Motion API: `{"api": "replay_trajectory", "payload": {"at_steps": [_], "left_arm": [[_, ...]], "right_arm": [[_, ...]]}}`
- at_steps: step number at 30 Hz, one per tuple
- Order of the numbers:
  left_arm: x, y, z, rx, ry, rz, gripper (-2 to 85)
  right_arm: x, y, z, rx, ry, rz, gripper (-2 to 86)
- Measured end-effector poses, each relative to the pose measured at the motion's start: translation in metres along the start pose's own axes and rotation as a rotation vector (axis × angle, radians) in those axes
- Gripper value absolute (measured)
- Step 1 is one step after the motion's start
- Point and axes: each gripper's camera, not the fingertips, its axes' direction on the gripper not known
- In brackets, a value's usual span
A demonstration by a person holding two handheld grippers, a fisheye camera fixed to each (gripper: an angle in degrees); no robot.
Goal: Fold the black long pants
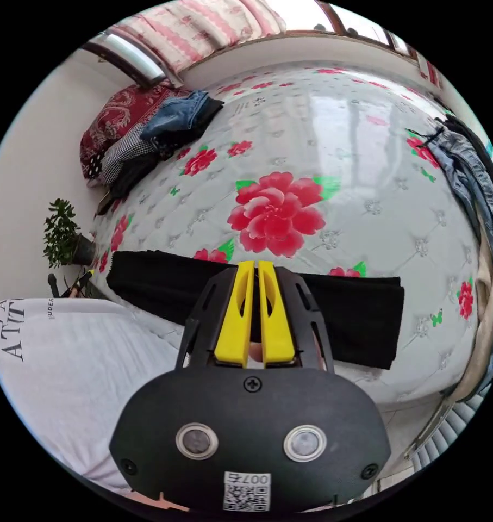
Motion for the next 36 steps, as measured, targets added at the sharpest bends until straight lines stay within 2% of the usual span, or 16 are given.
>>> {"api": "replay_trajectory", "payload": {"at_steps": [4, 9, 10, 12, 15, 21, 25, 27, 32, 36], "left_arm": [[0.039, -0.033, 0.032, -0.063, 0.066, 0.239, 4.9], [0.086, -0.050, 0.080, -0.183, -0.046, 0.471, 2.2], [0.094, -0.049, 0.092, -0.224, -0.116, 0.516, 0.8], [0.103, -0.046, 0.095, -0.184, -0.172, 0.596, -0.4], [0.108, -0.046, 0.099, -0.144, -0.239, 0.620, -0.8], [0.110, -0.073, 0.117, -0.127, -0.394, 0.554, -0.8], [0.088, -0.097, 0.102, -0.126, -0.193, 0.412, 0.4], [0.080, -0.096, 0.086, -0.090, -0.123, 0.419, 2.6], [0.095, -0.048, 0.035, -0.021, -0.010, 0.808, 4.2], [0.105, -0.026, 0.024, -0.058, 0.062, 0.878, 4.9]], "right_arm": [[-0.143, -0.058, 0.096, -0.131, -0.159, -0.272, 0.7], [-0.282, -0.083, 0.203, -0.332, -0.147, -0.495, 0.8], [-0.303, -0.082, 0.217, -0.349, -0.124, -0.520, 0.7], [-0.322, -0.074, 0.222, -0.347, -0.117, -0.543, 0.6], [-0.319, -0.051, 0.211, -0.315, -0.080, -0.529, 0.4], [-0.251, 0.022, 0.163, -0.226, 0.008, -0.292, 0.4], [-0.248, 0.080, 0.160, -0.240, 0.080, -0.259, 1.2], [-0.258, 0.094, 0.167, -0.254, 0.103, -0.278, 1.9], [-0.292, 0.104, 0.193, -0.266, 0.174, -0.380, 2.8], [-0.298, 0.101, 0.220, -0.317, 0.222, -0.456, 2.4]]}}
